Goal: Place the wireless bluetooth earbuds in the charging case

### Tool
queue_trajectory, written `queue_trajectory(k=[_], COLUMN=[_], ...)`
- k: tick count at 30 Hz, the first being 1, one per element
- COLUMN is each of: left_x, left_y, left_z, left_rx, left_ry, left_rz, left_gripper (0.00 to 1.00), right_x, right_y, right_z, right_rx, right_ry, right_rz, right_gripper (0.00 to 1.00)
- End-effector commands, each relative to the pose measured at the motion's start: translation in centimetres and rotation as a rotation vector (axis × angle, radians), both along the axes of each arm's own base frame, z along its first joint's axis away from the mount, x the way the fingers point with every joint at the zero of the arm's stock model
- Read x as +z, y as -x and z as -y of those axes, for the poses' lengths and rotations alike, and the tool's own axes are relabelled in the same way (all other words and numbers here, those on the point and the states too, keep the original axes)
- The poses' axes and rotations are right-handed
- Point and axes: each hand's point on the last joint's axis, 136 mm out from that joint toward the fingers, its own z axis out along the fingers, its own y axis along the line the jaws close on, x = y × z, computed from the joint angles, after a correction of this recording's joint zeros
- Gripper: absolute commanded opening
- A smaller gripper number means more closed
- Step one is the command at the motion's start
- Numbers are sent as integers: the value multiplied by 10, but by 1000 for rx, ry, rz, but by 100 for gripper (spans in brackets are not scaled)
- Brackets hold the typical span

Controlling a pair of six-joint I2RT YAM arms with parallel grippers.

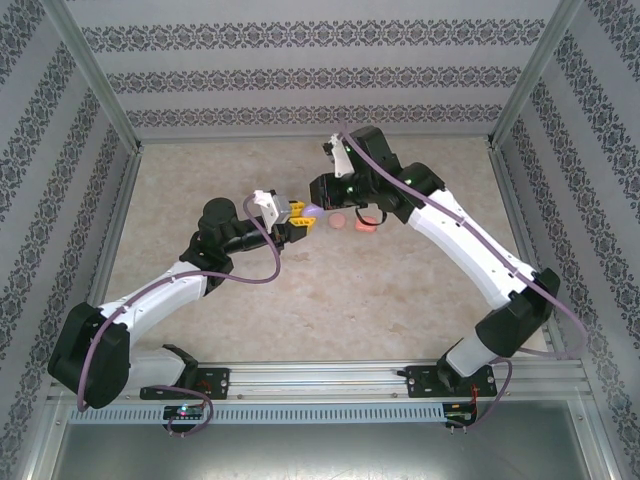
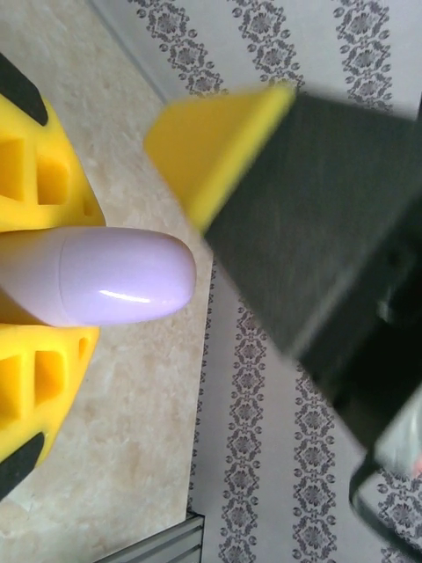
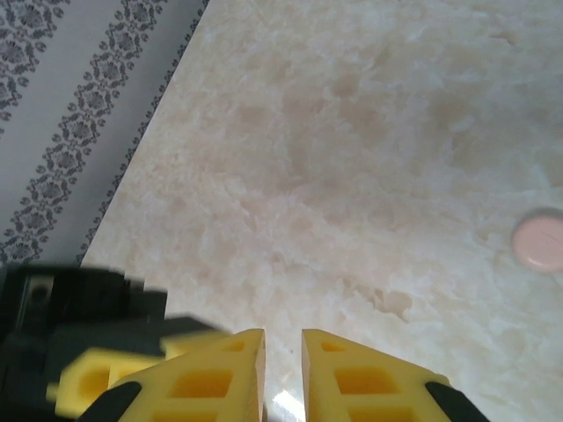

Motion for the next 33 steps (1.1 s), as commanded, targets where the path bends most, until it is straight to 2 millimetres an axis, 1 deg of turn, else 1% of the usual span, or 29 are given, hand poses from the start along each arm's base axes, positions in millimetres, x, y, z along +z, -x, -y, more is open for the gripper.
queue_trajectory(k=[1,3,7,9,11,15,18,20,22,25,29,30,31,32,33], left_x=[29,29,21,16,7,-14,-32,-51,-67,-93,-124,-134,-142,-145,-154], left_y=[-3,-3,-8,-12,-19,-36,-50,-61,-67,-76,-87,-89,-90,-94,-96], left_z=[2,2,2,2,0,-6,-9,-12,-12,-13,-17,-18,-17,-16,-16], left_rx=[10,9,26,43,75,164,224,276,296,335,404,422,429,438,455], left_ry=[37,38,44,46,42,45,50,24,4,-13,-36,-56,-79,-90,-116], left_rz=[99,95,53,21,-26,-129,-235,-343,-428,-535,-670,-721,-768,-798,-848], left_gripper=[0,0,0,0,0,0,0,0,0,0,0,0,0,0,0], right_x=[1,4,14,14,10,-11,-33,-47,-60,-77,-92,-95,-98,-100,-103], right_y=[25,26,17,13,9,11,13,15,17,21,26,27,27,28,28], right_z=[5,12,44,58,73,94,109,122,131,144,155,157,160,163,166], right_rx=[46,18,-131,-192,-251,-319,-369,-411,-437,-471,-494,-501,-506,-512,-519], right_ry=[7,1,-13,-34,-37,-24,17,58,86,124,148,153,158,161,167], right_rz=[-12,10,66,78,80,63,53,55,54,44,31,26,25,23,20], right_gripper=[19,19,21,23,25,31,41,53,63,75,86,88,90,92,94])
